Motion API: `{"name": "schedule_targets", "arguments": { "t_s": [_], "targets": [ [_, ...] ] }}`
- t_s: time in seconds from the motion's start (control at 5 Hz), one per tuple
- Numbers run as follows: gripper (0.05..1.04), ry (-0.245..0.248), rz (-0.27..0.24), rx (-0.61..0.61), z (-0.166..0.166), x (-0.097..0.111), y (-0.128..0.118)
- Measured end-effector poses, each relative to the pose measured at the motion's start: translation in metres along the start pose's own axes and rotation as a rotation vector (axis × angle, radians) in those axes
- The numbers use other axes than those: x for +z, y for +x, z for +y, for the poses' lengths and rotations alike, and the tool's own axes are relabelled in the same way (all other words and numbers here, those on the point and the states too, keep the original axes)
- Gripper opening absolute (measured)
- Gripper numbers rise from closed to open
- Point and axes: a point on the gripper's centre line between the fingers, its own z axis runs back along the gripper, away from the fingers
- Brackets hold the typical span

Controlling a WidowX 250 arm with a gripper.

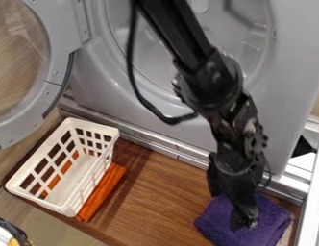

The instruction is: Put the violet cloth in the washing machine

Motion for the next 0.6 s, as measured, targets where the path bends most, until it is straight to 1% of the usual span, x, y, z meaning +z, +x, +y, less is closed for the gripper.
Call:
{"name": "schedule_targets", "arguments": {
  "t_s": [0.2, 0.4, 0.6],
  "targets": [
    [0.96, 0.0, -0.038, -0.025, -0.004, -0.018, 0.008],
    [0.684, -0.005, -0.063, -0.038, -0.009, -0.03, 0.014],
    [0.415, 0.0, -0.067, -0.017, -0.008, -0.03, 0.013]
  ]
}}
